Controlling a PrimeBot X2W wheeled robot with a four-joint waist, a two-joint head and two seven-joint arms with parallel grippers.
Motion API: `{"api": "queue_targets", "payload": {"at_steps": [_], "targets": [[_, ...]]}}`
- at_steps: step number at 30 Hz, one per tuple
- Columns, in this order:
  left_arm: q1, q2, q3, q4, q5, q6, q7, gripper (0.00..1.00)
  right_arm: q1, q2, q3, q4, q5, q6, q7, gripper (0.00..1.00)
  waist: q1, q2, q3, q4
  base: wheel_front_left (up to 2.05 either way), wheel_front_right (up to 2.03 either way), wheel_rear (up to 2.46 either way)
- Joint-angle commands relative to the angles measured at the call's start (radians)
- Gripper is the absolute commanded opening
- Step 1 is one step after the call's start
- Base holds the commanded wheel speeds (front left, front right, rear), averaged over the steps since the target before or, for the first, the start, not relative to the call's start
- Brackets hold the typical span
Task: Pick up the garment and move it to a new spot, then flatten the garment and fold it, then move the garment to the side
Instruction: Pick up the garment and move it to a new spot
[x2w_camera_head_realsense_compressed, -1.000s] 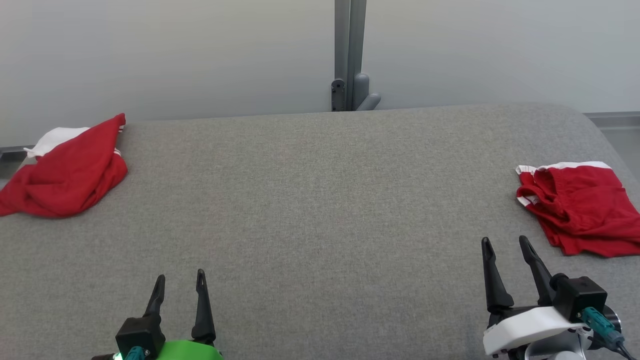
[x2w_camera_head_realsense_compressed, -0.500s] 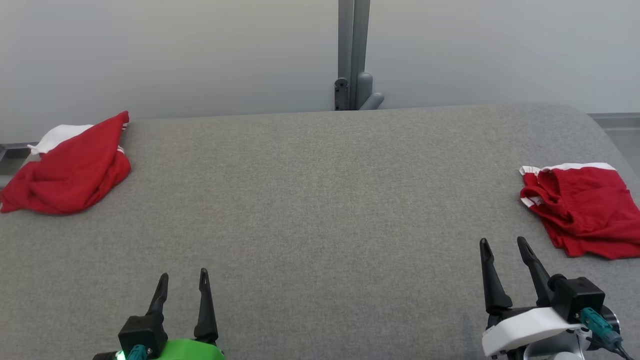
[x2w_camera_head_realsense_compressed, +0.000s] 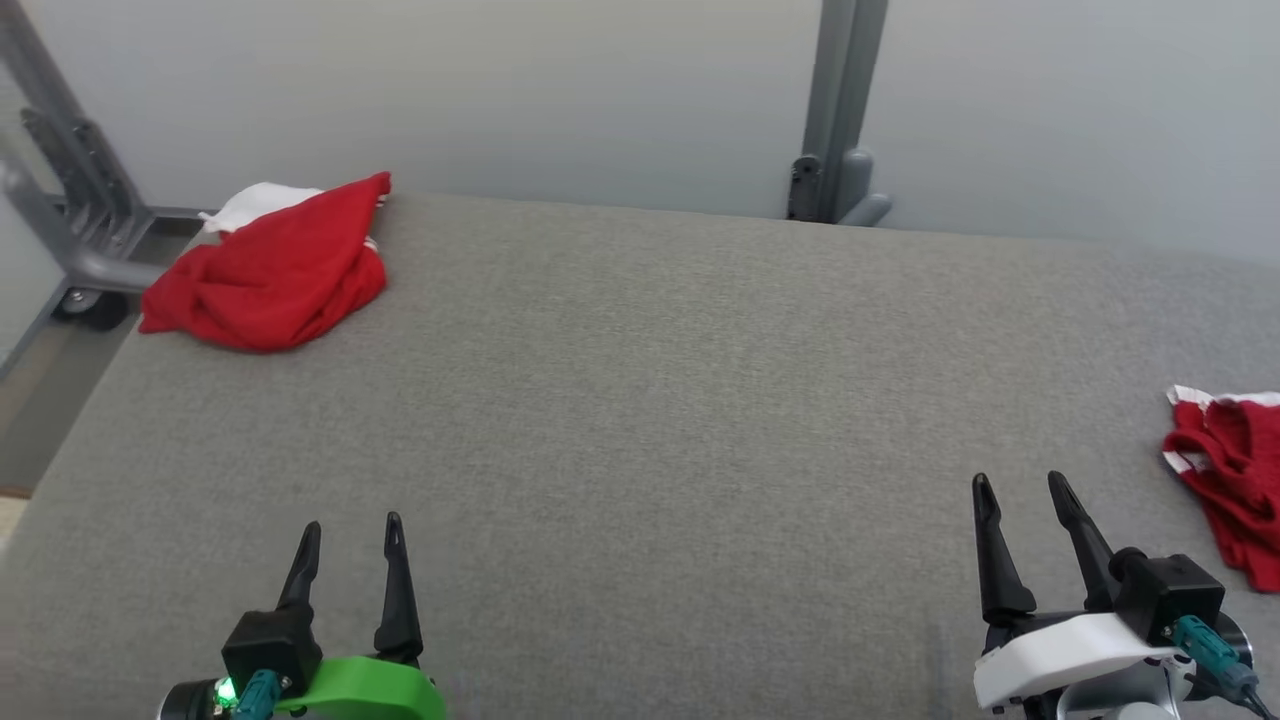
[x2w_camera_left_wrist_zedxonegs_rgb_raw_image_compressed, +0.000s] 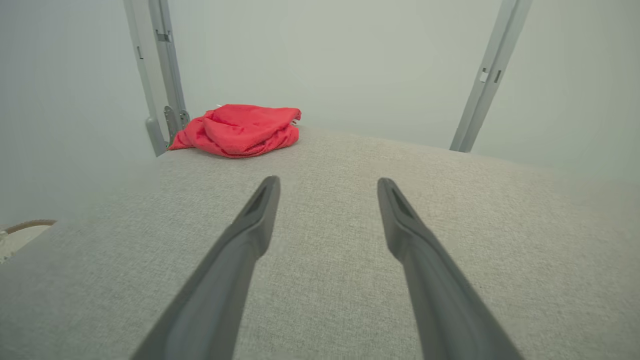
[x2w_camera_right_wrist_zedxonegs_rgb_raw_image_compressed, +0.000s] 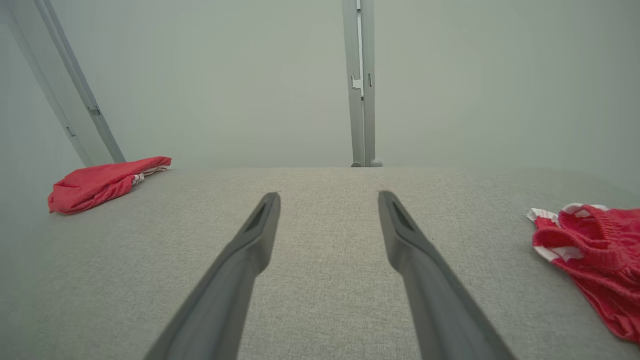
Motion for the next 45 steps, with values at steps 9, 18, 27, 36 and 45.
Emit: {"api": "queue_targets", "payload": {"at_steps": [9, 18, 27, 36, 45], "targets": [[0.011, 0.008, 0.06, -0.03, 0.001, 0.01, -0.003, 1.0, -0.052, -0.001, 0.03, -0.001, -0.003, -0.001, -0.006, 1.0, 0.0, 0.0, 0.043, 0.256, 0.0, 0.0, 0.0], [0.055, 0.004, 0.109, -0.09, -0.007, 0.025, -0.003, 1.0, -0.124, -0.002, 0.081, 0.049, -0.005, -0.001, -0.005, 1.0, 0.0, 0.0, 0.068, 0.269, 0.0, 0.0, 0.0], [0.043, 0.002, 0.082, -0.062, 0.003, 0.007, -0.003, 1.0, -0.097, -0.002, 0.042, 0.05, 0.001, -0.001, -0.01, 1.0, 0.0, 0.0, 0.064, 0.265, 0.0, 0.0, 0.0], [-0.044, 0.039, 0.104, -0.042, 0.007, -0.019, -0.003, 1.0, -0.049, -0.002, -0.011, -0.002, -0.019, -0.001, -0.008, 1.0, 0.0, 0.0, 0.089, 0.242, 0.0, 0.0, 0.0], [-0.323, 0.186, 0.157, 0.008, -0.014, -0.079, 0.053, 1.0, -0.135, -0.003, 0.006, -0.118, -0.113, -0.001, 0.051, 1.0, 0.0, 0.0, 0.253, 0.082, 0.0, 0.0, 0.0]]}}
